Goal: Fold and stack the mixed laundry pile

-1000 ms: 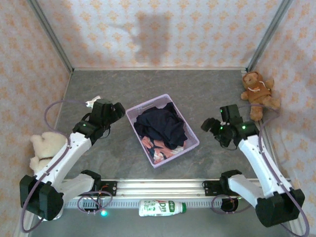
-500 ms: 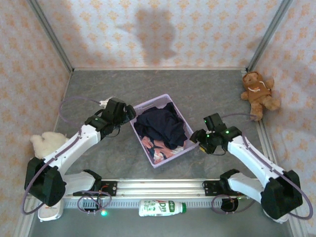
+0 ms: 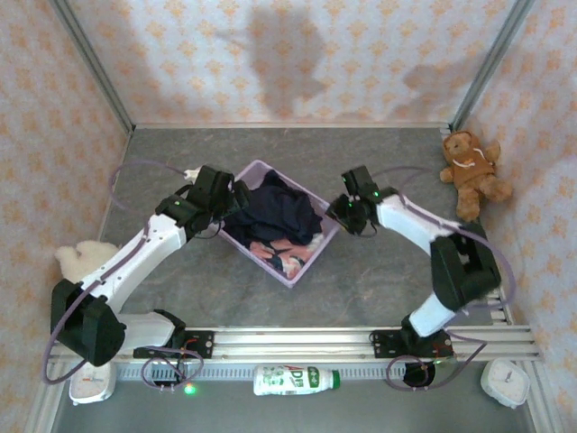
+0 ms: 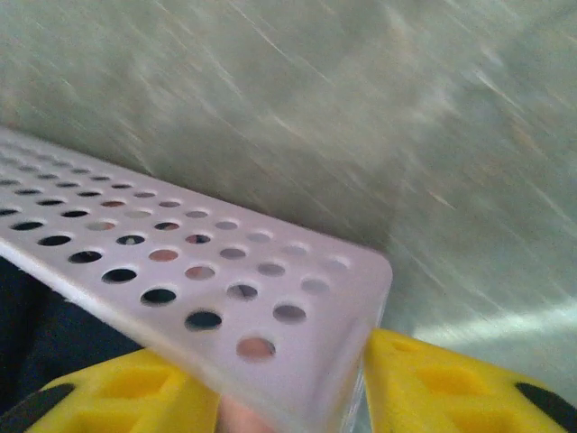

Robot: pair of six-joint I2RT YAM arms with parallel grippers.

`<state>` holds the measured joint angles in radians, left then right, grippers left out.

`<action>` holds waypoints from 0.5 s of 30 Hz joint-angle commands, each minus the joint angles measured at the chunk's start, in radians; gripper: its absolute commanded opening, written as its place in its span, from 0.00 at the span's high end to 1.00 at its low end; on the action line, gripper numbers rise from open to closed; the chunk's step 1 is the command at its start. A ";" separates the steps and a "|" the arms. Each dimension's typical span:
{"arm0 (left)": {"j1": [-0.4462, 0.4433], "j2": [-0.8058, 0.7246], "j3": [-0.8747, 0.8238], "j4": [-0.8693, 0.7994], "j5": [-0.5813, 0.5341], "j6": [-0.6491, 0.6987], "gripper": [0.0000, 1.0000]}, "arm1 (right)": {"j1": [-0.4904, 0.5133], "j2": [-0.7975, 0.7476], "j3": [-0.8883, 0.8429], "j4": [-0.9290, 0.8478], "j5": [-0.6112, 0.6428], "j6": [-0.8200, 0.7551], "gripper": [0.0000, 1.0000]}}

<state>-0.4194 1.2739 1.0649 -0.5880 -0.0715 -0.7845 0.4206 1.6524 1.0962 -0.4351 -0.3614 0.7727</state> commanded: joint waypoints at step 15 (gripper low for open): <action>-0.087 0.002 -0.065 -0.236 0.132 -0.296 0.04 | 0.006 0.190 0.514 -0.342 0.206 -0.262 0.26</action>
<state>-0.4835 1.2835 1.0042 -0.7525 0.0231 -0.9901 0.4206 1.8874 1.5784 -0.6125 -0.2687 0.6098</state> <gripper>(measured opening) 0.966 0.732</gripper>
